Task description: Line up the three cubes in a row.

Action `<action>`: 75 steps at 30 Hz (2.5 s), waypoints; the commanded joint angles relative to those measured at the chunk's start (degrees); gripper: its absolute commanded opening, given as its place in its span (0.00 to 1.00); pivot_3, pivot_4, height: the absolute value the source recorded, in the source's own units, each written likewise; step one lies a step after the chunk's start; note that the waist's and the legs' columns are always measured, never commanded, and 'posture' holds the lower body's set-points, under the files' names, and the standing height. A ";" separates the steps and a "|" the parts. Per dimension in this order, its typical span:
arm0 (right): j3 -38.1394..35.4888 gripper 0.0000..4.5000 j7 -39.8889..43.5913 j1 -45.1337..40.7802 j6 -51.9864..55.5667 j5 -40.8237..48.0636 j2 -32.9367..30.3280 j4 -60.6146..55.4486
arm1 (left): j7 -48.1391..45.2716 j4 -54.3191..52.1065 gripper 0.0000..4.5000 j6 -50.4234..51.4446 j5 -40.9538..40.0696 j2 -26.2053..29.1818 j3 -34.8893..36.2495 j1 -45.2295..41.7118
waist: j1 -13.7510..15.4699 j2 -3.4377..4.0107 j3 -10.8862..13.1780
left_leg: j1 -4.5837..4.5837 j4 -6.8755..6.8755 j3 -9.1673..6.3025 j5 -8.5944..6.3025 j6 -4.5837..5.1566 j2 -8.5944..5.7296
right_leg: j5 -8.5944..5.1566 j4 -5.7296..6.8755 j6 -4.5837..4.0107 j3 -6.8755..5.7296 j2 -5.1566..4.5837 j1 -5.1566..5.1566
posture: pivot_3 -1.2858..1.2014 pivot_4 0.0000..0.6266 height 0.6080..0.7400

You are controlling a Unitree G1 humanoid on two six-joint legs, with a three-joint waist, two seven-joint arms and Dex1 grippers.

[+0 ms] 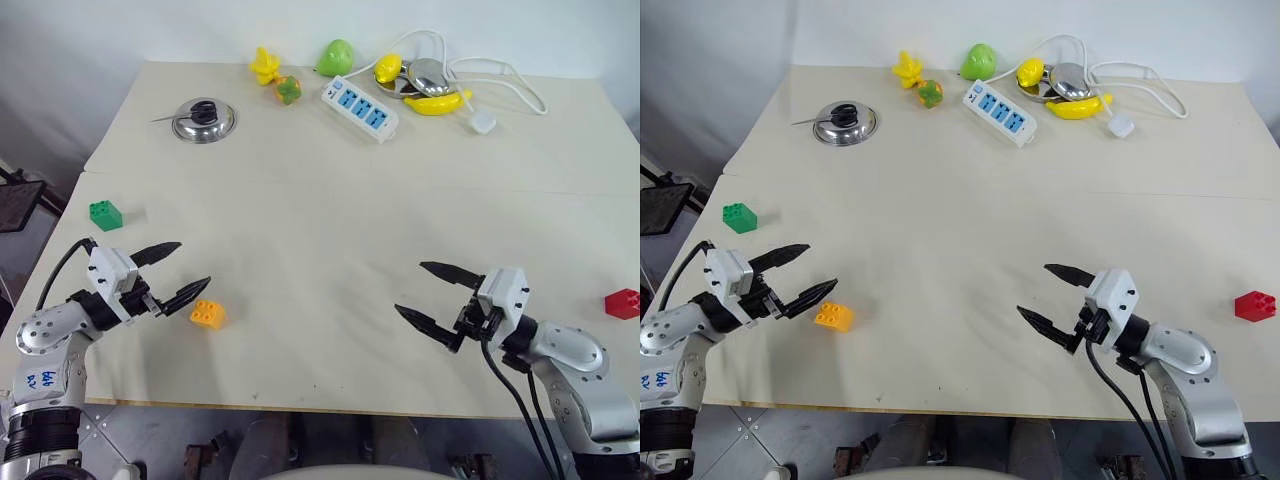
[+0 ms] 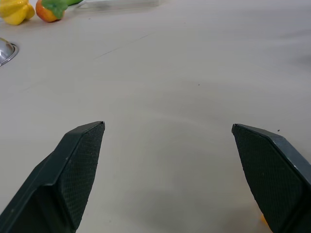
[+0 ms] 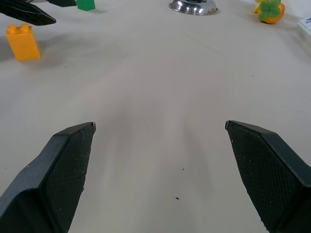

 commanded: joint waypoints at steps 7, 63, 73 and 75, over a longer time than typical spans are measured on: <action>-19.12 1.00 -9.37 8.50 3.34 9.13 1.61 -7.43 | -2.94 -15.89 0.99 16.61 -11.54 0.98 -3.47 -4.97 | 1.55 -0.05 0.03 | -0.06 0.04 -0.07 -0.01 0.02 -0.03 | 0.00 0.00 0.00 0.00 -0.02 0.01 | 0.52 0.24 1.00; -18.45 0.32 4.27 -3.64 23.96 6.16 -26.94 13.63 | -5.87 -23.47 1.00 19.32 -3.79 -3.41 -18.33 -11.23 | 0.76 0.26 -0.10 | 0.09 0.41 0.77 -0.25 0.14 0.34 | 0.08 -0.08 0.07 0.57 0.28 -0.06 | 0.52 0.24 1.00; 12.12 0.32 24.21 -28.00 8.06 -8.21 -23.92 19.24 | -7.16 -21.64 1.00 18.87 -4.71 -2.54 -15.53 -9.10 | -0.05 0.04 0.06 | -0.05 0.83 0.63 -0.40 0.04 0.44 | 0.08 -0.05 0.07 0.51 0.36 -0.05 | 0.52 0.24 1.00; 16.58 0.32 26.66 -32.85 3.89 -12.19 -21.37 24.11 | -8.07 -21.88 1.00 18.82 -5.12 -1.82 -14.67 -7.66 | -0.09 0.04 0.07 | -0.07 0.86 0.60 -0.40 0.03 0.45 | 0.08 -0.04 0.07 0.48 0.36 -0.05 | 0.52 0.24 1.00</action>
